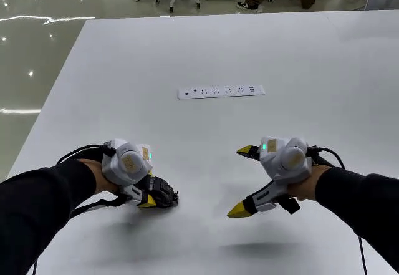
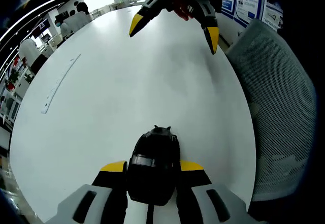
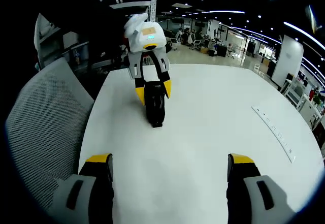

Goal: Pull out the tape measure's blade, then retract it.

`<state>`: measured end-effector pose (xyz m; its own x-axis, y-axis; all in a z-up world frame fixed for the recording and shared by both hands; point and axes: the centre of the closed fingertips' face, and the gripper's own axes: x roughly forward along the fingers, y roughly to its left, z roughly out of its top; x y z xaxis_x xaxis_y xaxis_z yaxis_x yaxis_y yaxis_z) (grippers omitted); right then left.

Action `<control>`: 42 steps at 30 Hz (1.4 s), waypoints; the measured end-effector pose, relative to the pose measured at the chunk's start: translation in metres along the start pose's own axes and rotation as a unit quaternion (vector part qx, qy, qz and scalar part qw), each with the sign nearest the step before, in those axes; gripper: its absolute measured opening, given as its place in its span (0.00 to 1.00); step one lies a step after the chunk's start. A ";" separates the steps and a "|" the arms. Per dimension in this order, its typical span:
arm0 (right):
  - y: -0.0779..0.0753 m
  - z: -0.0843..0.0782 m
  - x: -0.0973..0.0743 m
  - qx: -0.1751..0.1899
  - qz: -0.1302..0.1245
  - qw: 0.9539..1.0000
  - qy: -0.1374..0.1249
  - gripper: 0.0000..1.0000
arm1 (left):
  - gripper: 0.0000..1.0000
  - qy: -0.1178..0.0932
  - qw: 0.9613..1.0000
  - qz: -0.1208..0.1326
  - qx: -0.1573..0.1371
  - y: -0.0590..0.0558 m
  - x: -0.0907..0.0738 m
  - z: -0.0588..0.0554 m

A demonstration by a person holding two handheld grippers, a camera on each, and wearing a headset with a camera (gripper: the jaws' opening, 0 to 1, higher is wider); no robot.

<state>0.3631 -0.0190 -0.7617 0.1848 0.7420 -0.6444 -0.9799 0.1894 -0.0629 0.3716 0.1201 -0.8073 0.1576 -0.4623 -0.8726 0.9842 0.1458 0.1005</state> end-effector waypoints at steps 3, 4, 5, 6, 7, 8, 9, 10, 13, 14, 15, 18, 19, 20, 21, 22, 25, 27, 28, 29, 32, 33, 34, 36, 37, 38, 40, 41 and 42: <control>0.003 0.011 0.015 -0.007 0.013 1.000 -0.005 0.86 | 0.32 0.000 1.000 0.001 0.002 -0.001 0.000 0.001; 0.003 0.013 0.019 -0.011 0.016 1.000 -0.004 0.85 | 0.32 0.002 1.000 0.000 0.002 0.000 0.000 0.001; 0.004 0.015 0.023 -0.013 0.018 1.000 -0.004 0.84 | 0.32 0.003 1.000 -0.001 0.002 0.000 0.000 0.001; 0.005 0.018 0.030 -0.015 0.022 1.000 -0.005 0.83 | 0.32 0.004 1.000 -0.001 0.001 -0.001 0.000 0.001; 0.006 0.020 0.034 -0.016 0.025 1.000 -0.006 0.82 | 0.32 0.005 1.000 -0.002 -0.002 0.000 0.000 0.001; 0.007 0.022 0.039 -0.018 0.029 0.999 -0.004 0.81 | 0.32 0.005 1.000 -0.002 -0.006 0.000 0.000 0.001; 0.008 0.023 0.045 -0.021 0.033 0.999 -0.002 0.79 | 0.32 0.007 1.000 -0.002 -0.012 0.000 0.000 0.000; 0.010 0.024 0.051 -0.024 0.039 0.999 0.000 0.78 | 0.32 0.008 1.000 -0.003 -0.010 0.000 0.001 0.000; 0.011 0.020 0.068 -0.021 0.048 0.999 0.013 0.71 | 0.32 0.012 1.000 -0.004 -0.015 -0.001 0.001 0.000; 0.012 0.019 0.073 -0.019 0.051 0.998 0.015 0.69 | 0.32 0.011 1.000 -0.004 -0.015 -0.001 0.001 0.000; 0.014 0.018 0.077 -0.016 0.055 0.998 0.018 0.68 | 0.32 0.010 1.000 -0.004 -0.018 -0.001 0.001 0.000; 0.016 0.016 0.092 -0.020 0.059 0.998 0.027 0.59 | 0.32 0.007 1.000 -0.003 -0.022 0.000 0.002 0.000; 0.017 0.015 0.095 -0.034 0.062 0.997 0.032 0.57 | 0.32 0.008 1.000 -0.003 -0.021 0.000 0.002 0.000; 0.017 0.016 0.098 -0.037 0.061 0.997 0.031 0.53 | 0.32 0.008 1.000 -0.003 -0.021 0.000 0.002 0.000; 0.018 0.016 0.102 -0.034 0.061 0.997 0.033 0.51 | 0.32 0.007 1.000 -0.004 -0.022 0.000 0.002 0.000; 0.019 0.016 0.104 -0.032 0.062 0.997 0.035 0.49 | 0.32 0.006 1.000 -0.005 -0.021 0.000 0.002 0.000; 0.024 0.016 0.111 -0.030 0.072 0.996 0.037 0.45 | 0.32 0.006 1.000 -0.006 -0.023 -0.001 0.002 0.000; 0.026 0.018 0.116 -0.030 0.079 0.996 0.037 0.39 | 0.33 0.005 1.000 -0.007 -0.025 -0.001 0.002 0.000; 0.028 0.018 0.119 -0.025 0.084 0.995 0.038 0.36 | 0.33 0.004 1.000 -0.007 -0.025 -0.001 0.003 0.000; 0.030 0.017 0.120 -0.023 0.087 0.995 0.039 0.30 | 0.33 0.003 1.000 -0.007 -0.026 -0.001 0.003 0.000; 0.031 0.011 0.126 -0.025 0.090 0.994 0.048 0.27 | 0.33 -0.002 1.000 -0.008 -0.027 -0.001 0.003 0.000; 0.032 0.008 0.127 -0.028 0.091 0.994 0.053 0.26 | 0.33 -0.004 1.000 -0.008 -0.029 -0.001 0.003 0.000; 0.033 0.006 0.128 -0.033 0.092 0.994 0.057 0.24 | 0.33 -0.004 1.000 -0.008 -0.029 -0.001 0.003 0.000; 0.030 0.007 0.131 -0.039 0.083 0.994 0.057 0.18 | 0.33 -0.005 1.000 -0.007 -0.030 -0.001 0.003 0.000; 0.029 0.010 0.131 -0.044 0.083 0.994 0.052 0.14 | 0.33 -0.006 1.000 -0.006 -0.030 -0.001 0.003 0.000; 0.029 0.017 0.133 -0.036 0.082 0.995 0.035 0.14 | 0.33 -0.006 1.000 -0.006 -0.030 -0.001 0.003 0.000; 0.029 0.013 0.133 -0.044 0.084 0.994 0.047 0.13 | 0.33 -0.006 1.000 -0.007 -0.030 -0.001 0.003 0.000; 0.028 0.012 0.133 -0.042 0.080 0.995 0.050 0.11 | 0.33 -0.006 0.999 -0.007 -0.030 -0.001 0.003 0.000; 0.027 0.013 0.134 -0.026 0.080 0.995 0.049 0.10 | 0.33 -0.006 0.999 -0.008 -0.031 -0.001 0.003 0.000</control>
<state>0.3625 0.0934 -0.8400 0.0213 0.6937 -0.7199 -0.9992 0.0394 0.0084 0.3713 0.1189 -0.8100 0.1431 -0.4753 -0.8681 0.9798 0.1920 0.0564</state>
